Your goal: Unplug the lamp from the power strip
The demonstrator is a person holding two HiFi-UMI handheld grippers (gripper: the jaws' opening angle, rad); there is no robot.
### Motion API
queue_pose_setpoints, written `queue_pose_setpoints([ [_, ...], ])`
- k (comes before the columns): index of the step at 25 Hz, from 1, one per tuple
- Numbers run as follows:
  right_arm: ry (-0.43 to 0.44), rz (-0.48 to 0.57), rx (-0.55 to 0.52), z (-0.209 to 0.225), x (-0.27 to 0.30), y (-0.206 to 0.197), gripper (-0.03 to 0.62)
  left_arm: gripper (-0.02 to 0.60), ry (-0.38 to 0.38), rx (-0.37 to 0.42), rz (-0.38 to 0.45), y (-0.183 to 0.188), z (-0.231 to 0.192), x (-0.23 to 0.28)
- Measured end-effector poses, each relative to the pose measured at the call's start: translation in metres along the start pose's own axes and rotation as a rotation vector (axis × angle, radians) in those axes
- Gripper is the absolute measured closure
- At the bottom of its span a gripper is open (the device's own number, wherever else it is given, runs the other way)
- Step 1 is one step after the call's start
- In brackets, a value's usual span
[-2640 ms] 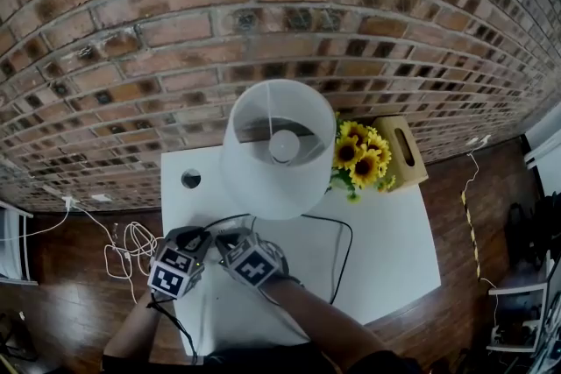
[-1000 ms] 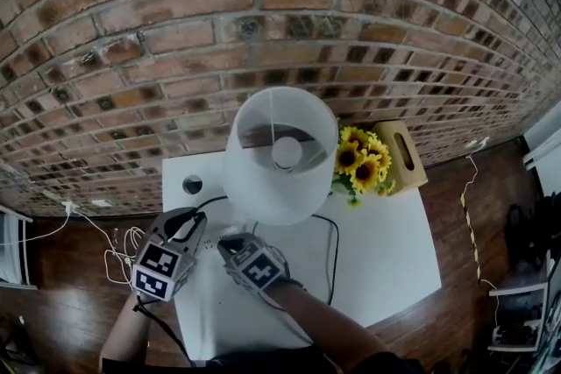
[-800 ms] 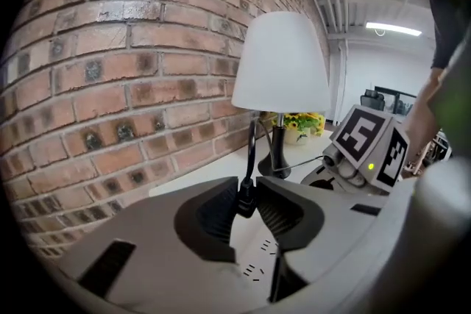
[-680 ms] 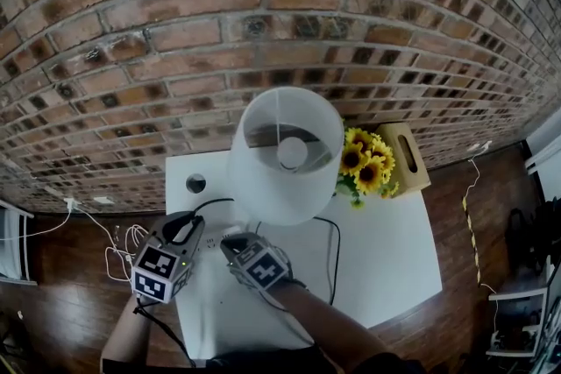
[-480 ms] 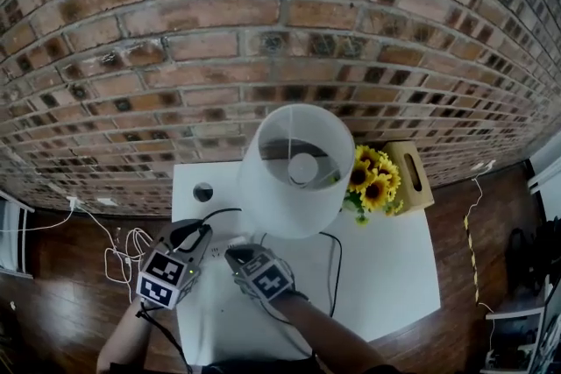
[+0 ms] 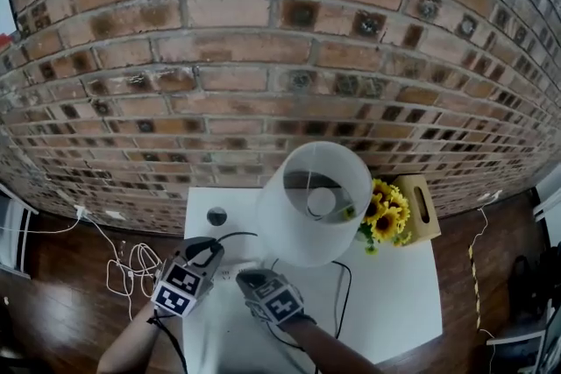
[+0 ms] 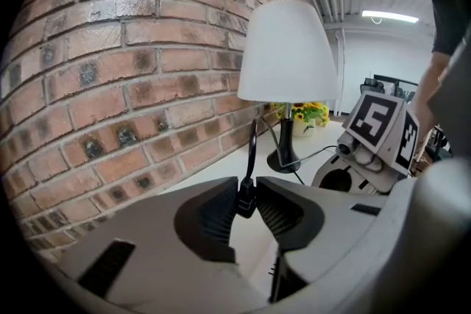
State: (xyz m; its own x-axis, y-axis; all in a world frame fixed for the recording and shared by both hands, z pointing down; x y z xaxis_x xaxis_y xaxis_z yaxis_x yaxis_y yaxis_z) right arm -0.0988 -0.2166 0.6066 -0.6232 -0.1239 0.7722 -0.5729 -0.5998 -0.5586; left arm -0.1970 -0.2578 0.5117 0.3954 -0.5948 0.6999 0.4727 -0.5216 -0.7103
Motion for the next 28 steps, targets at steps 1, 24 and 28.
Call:
queue_pose_setpoints([
  [1,0.0,0.0,-0.001,0.0,0.0,0.0,0.589,0.488,0.005,-0.004,0.002,0.001,-0.004,0.002],
  [24,0.039,0.012,0.011,-0.004,-0.004,0.003,0.591,0.486,0.082,0.006,-0.012,0.012,-0.051,0.049],
  [28,0.049,0.013,0.007,-0.005,-0.007,0.008,0.591,0.486,0.096,0.004,-0.025,0.01,-0.063,0.061],
])
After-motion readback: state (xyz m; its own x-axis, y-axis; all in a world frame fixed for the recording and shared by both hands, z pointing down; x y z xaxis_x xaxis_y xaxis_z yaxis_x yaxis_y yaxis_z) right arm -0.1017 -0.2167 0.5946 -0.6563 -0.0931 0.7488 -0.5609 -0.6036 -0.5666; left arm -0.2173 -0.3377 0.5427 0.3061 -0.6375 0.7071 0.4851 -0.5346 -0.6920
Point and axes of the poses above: the fingertips, and each gripper's own axes: x forward along the fingers, z to its right, y out of its top, the point moved 5 cm from there along -x, backward along the fingers, and after that the axes turned 9 degrees about -z, right-handed, at the moved point
